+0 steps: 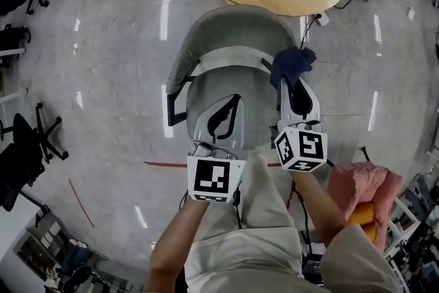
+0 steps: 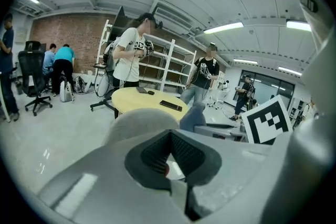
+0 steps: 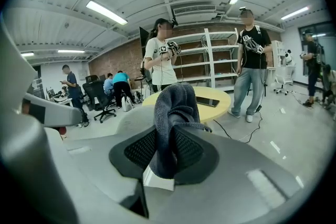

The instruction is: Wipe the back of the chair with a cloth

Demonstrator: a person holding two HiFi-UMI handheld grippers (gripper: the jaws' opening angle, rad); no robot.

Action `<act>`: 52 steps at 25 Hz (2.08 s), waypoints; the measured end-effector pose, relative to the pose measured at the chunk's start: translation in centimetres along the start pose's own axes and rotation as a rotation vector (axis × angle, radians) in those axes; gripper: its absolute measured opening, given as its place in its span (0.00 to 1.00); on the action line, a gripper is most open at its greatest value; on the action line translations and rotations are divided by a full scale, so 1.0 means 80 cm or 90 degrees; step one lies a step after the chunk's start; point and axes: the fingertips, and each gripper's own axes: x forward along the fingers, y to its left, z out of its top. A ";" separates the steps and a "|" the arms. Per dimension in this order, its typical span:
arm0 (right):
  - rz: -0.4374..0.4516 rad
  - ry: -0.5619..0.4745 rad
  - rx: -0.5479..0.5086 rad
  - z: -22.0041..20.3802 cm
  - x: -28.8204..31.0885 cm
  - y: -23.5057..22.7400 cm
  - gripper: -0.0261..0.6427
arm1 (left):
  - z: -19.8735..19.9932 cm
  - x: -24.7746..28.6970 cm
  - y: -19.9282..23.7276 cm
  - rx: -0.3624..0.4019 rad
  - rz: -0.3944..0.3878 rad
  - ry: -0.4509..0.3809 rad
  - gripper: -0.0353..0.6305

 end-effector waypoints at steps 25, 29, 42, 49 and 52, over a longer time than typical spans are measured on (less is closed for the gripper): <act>-0.074 0.011 -0.042 -0.021 0.095 -0.049 0.20 | -0.017 0.064 0.027 -0.009 -0.018 0.022 0.05; -0.057 0.011 -0.055 -0.018 0.106 -0.040 0.20 | -0.015 0.064 0.031 -0.009 -0.018 0.022 0.05; -0.011 0.011 -0.066 -0.014 0.134 -0.008 0.20 | -0.020 0.063 0.063 -0.029 -0.002 0.029 0.05; 0.022 0.011 -0.079 -0.007 0.155 0.028 0.20 | -0.016 0.055 0.080 -0.035 0.002 0.026 0.05; 0.038 0.010 -0.084 -0.002 0.161 0.048 0.20 | -0.014 0.048 0.088 -0.038 0.005 0.024 0.05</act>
